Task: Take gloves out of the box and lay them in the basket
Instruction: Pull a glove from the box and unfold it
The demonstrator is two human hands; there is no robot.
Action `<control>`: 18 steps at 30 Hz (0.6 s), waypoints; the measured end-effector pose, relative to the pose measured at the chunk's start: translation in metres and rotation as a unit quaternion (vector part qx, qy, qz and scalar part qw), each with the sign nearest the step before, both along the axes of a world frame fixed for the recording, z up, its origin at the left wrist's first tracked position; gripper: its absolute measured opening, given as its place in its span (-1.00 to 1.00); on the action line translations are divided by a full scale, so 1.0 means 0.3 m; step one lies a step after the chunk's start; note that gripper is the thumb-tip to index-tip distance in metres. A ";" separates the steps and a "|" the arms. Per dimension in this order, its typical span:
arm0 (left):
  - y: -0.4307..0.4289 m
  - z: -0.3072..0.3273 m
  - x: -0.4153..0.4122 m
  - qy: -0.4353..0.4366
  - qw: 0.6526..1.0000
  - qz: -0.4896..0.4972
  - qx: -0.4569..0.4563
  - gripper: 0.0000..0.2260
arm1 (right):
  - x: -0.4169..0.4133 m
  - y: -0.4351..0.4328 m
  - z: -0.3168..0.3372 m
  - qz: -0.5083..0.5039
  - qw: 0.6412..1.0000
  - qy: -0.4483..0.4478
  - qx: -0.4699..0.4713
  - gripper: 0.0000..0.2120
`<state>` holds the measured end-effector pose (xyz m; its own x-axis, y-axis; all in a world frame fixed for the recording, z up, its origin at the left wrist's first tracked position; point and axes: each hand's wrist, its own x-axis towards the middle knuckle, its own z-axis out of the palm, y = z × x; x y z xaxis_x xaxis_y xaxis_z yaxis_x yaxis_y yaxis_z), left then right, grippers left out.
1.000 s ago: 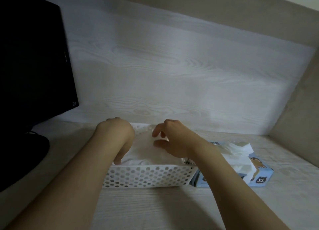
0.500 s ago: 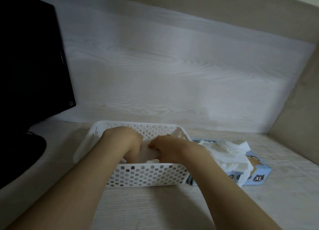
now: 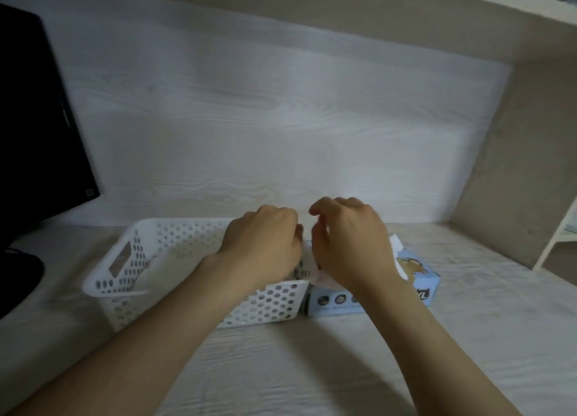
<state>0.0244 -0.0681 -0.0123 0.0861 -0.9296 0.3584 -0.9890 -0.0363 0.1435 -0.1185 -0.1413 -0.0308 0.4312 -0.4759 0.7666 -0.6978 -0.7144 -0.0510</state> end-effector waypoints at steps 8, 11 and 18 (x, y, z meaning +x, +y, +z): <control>0.023 -0.145 -0.174 -0.136 0.984 -0.051 -0.103 -0.64 | -0.227 -0.050 -0.068 0.012 0.985 -0.164 0.057 -0.56; 0.023 -0.183 -0.188 -0.200 0.974 -0.051 -0.089 -0.52 | -0.232 -0.055 -0.092 -0.009 0.977 -0.175 0.121 -0.56; 0.032 -0.211 -0.237 -0.250 0.961 -0.062 -0.102 -0.78 | -0.228 -0.041 -0.114 -0.012 0.978 -0.123 0.166 -0.69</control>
<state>-0.0466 -0.0586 -0.0755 -0.2506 -0.8276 0.5024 -0.9313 0.0642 -0.3587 -0.1869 -0.1536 -0.0650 0.2382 -0.7238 0.6475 -0.6515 -0.6136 -0.4462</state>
